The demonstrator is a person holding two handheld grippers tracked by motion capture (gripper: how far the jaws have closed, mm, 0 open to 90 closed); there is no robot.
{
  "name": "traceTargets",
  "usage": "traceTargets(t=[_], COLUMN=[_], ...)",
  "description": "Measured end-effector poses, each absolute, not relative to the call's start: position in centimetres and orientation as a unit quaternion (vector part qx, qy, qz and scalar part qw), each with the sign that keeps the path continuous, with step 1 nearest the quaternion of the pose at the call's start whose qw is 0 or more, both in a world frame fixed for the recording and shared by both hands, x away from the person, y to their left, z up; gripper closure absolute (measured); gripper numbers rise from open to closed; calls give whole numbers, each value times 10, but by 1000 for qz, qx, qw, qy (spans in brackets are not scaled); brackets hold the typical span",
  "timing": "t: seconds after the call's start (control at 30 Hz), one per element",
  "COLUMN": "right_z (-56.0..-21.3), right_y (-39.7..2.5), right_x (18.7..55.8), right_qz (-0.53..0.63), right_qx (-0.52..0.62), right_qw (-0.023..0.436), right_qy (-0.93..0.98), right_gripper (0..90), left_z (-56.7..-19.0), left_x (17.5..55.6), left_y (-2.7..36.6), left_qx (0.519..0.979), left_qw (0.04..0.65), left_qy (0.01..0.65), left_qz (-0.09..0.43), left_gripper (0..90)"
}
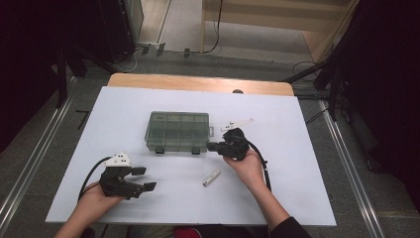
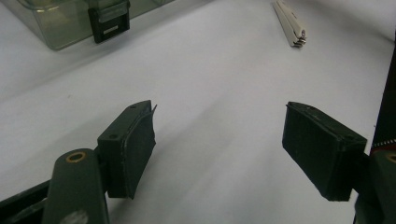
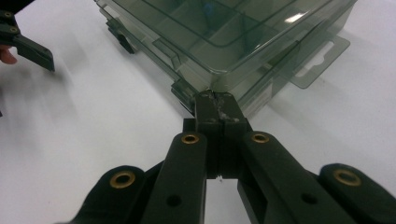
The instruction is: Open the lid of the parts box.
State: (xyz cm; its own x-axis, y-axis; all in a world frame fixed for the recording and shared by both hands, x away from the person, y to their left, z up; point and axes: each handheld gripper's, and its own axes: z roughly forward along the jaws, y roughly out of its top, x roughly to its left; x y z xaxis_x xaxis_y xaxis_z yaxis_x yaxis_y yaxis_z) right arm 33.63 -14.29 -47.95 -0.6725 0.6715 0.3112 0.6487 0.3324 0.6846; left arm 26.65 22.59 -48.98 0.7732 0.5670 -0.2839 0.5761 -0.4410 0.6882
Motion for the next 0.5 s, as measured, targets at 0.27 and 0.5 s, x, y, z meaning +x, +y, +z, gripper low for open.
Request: traceTargets(t=[0.27, 0.5], right_z=[-476, -472], right_y=[-141, -141], right_x=[338, 342], right_qz=[418, 422], right_qx=[401, 397], right_qw=[16, 19], right_qy=[815, 815], right_gripper=[900, 900], left_z=[-491, -490], left_x=[265, 265], left_y=[228, 230], left_qx=[847, 844], left_qw=[409, 410], left_qy=[341, 346], left_qz=[-3, -1], left_gripper=[249, 250])
